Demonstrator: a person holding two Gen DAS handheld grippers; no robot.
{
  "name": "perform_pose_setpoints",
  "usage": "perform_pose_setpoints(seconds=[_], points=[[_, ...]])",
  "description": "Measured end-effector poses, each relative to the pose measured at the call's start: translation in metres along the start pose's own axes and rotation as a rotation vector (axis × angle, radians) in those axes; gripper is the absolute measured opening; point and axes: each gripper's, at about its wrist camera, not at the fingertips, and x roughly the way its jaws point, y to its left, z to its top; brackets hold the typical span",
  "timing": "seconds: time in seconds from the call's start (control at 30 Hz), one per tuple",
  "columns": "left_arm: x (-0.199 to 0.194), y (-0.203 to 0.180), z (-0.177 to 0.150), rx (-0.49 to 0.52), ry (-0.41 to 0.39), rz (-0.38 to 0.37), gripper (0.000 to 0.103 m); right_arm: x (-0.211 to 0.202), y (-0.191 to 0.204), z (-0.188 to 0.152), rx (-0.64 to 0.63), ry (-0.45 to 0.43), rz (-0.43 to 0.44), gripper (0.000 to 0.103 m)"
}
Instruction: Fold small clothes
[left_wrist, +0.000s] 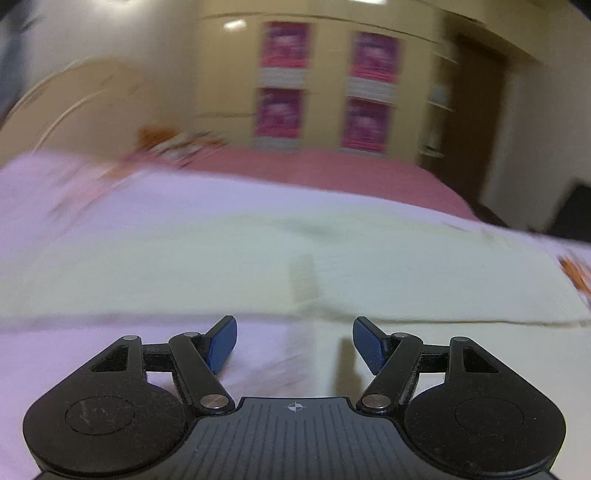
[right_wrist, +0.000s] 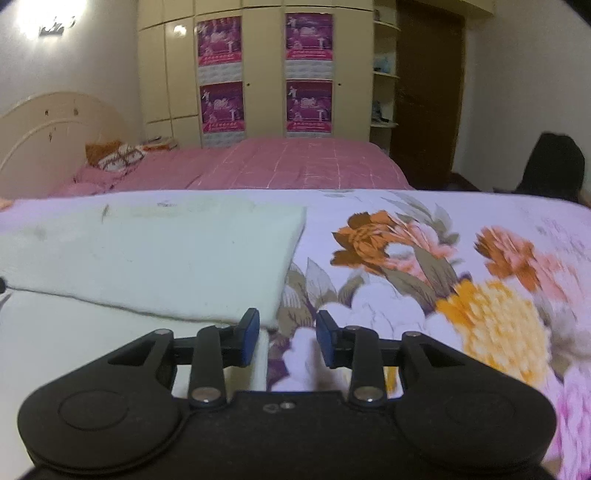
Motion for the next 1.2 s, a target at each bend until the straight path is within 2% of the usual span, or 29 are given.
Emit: perform_pose_setpoints(seconds=[0.07, 0.17, 0.27, 0.37, 0.43, 0.57, 0.67, 0.77, 0.8, 0.83, 0.87, 0.9, 0.93, 0.97, 1.07, 1.2], points=[[-0.004, 0.038, -0.006, -0.1, 0.025, 0.038, 0.069, -0.01, 0.003, -0.008, -0.001, 0.004, 0.011, 0.033], [-0.011, 0.085, -0.011, -0.272, 0.009, 0.02, 0.069, -0.017, 0.017, -0.016, -0.017, 0.019, 0.038, 0.033], [-0.017, 0.129, -0.016, -0.471, -0.034, 0.016, 0.069, -0.022, 0.033, -0.019, 0.016, 0.037, 0.078, 0.033], [-0.016, 0.178, -0.024, -0.686, -0.081, 0.05, 0.069, -0.025, 0.047, -0.02, 0.038, 0.045, 0.107, 0.033], [-0.018, 0.208, -0.037, -0.832, -0.139, 0.078, 0.069, -0.026, 0.056, -0.019, 0.025, 0.047, 0.12, 0.033], [-0.027, 0.26, -0.055, -0.999, -0.247, 0.143, 0.069, -0.027, 0.059, -0.015, 0.014, 0.047, 0.126, 0.033], [-0.025, 0.286, -0.053, -1.005, -0.266, 0.169, 0.069, -0.024, 0.052, -0.009, 0.036, 0.046, 0.123, 0.033], [-0.019, 0.3, -0.046, -1.002, -0.258, 0.159, 0.069, -0.017, 0.043, -0.002, 0.075, 0.049, 0.117, 0.033], [-0.016, 0.299, -0.043, -0.99, -0.25, 0.159, 0.065, -0.012, 0.039, 0.001, 0.099, 0.05, 0.115, 0.033], [-0.013, 0.297, -0.04, -0.969, -0.235, 0.164, 0.057, -0.008, 0.035, 0.003, 0.119, 0.053, 0.106, 0.033], [-0.006, 0.299, -0.035, -0.948, -0.208, 0.167, 0.024, -0.003, 0.031, 0.005, 0.143, 0.058, 0.093, 0.033], [-0.004, 0.3, -0.036, -0.945, -0.173, 0.154, 0.002, 0.002, 0.026, 0.007, 0.172, 0.065, 0.08, 0.033], [-0.001, 0.299, -0.038, -0.959, -0.147, 0.142, 0.002, 0.006, 0.022, 0.008, 0.203, 0.071, 0.072, 0.035], [-0.002, 0.297, -0.037, -0.952, -0.153, 0.145, 0.002, 0.008, 0.018, 0.009, 0.228, 0.073, 0.069, 0.035], [-0.007, 0.284, -0.029, -0.884, -0.209, 0.119, 0.002, 0.01, 0.011, 0.011, 0.264, 0.068, 0.062, 0.035], [-0.005, 0.25, -0.004, -0.716, -0.227, 0.094, 0.002, 0.01, 0.01, 0.011, 0.264, 0.064, 0.06, 0.035]])
